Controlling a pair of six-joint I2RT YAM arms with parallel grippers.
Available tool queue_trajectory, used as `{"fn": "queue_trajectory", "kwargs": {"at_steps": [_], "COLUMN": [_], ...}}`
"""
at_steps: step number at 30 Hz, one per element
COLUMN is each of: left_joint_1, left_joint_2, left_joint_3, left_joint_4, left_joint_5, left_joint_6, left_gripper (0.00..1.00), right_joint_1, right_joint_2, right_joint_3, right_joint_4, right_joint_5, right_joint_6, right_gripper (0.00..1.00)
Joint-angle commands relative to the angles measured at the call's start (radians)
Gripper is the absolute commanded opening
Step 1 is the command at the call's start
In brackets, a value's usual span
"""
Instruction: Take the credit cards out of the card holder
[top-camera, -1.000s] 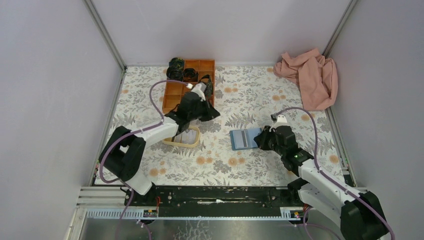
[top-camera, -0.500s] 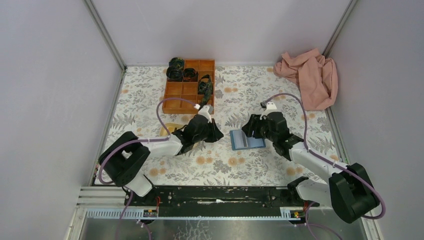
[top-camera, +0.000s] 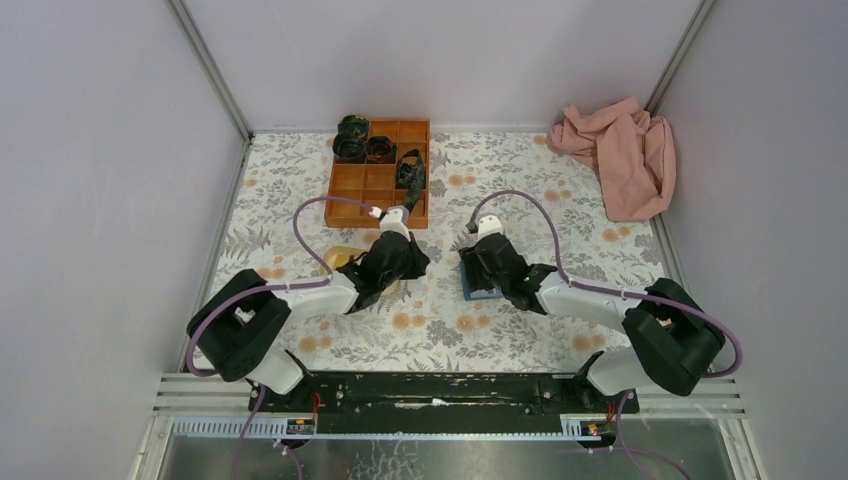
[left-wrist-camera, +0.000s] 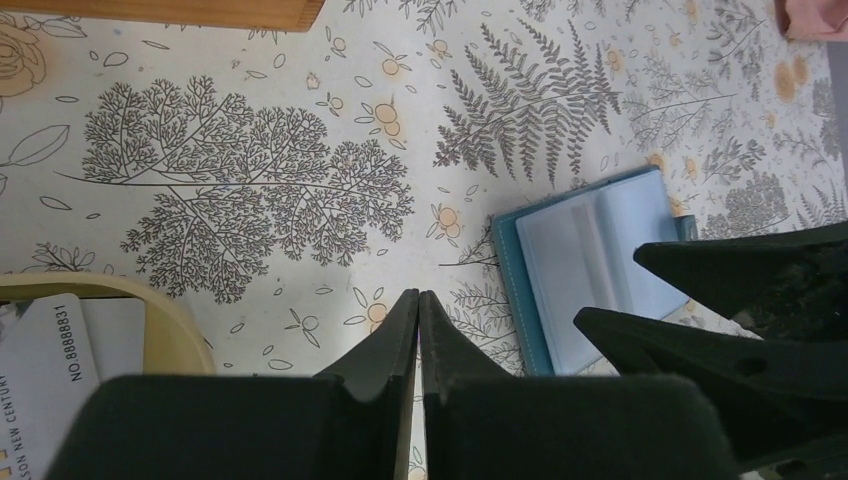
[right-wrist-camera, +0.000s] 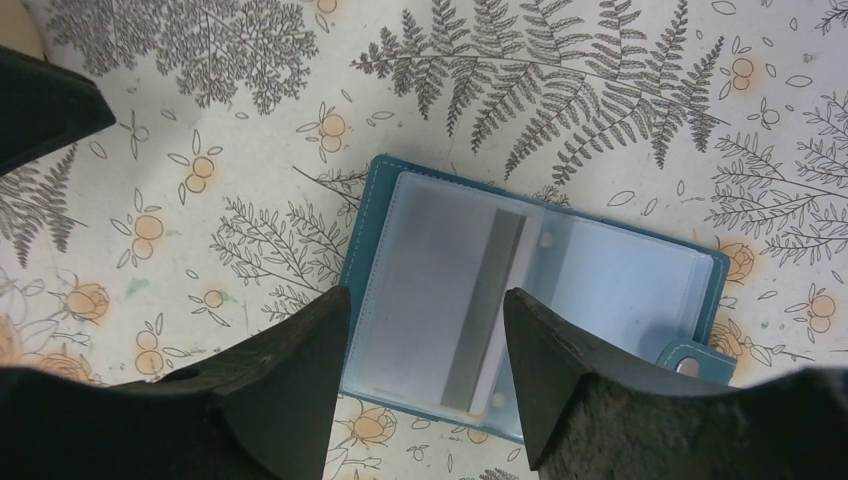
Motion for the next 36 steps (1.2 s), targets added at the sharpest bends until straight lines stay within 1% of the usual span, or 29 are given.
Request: {"fn": "queue_trajectory", "kwargs": {"at_steps": [1,9,13,18,29,36], "left_joint_1": [0.001,0.002,0.004,0.016,0.033,0.038], "left_joint_2": [0.041,0.060,0.073,0.099,0.140,0.143], "left_joint_3": [0.038,0.039,0.047,0.052,0.070,0.071], "left_joint_4": [-0.013,0.023,0.016,0.038,0.037,0.038], "left_joint_5": [-0.025,0.043,0.055,0.122,0.180,0.191], "left_joint_6": [0.004,0.004,0.006,0.001,-0.019,-0.020], "left_gripper": [0.07,0.07,0.06,0.05,0.05,0.04], "right_joint_1": [0.050,0.064,0.082,0.084,0.090,0.090], "right_joint_2": [0.027,0.101,0.129,0.145,0.181,0.187], "right_joint_3": [0.068,0.102,0.119,0.128,0.149,0.153], "right_joint_4": [-0.044,-0.083,-0.098,-0.111,-0.141,-0.152], "right_joint_5": [0.150,0.161,0.171,0.178,0.176,0.199], "right_joint_6": [-0.031,-0.042,-0.047,-0.047,-0.046,-0.007], "right_gripper": [0.65,0.64,0.65,0.65,0.64,0.47]}}
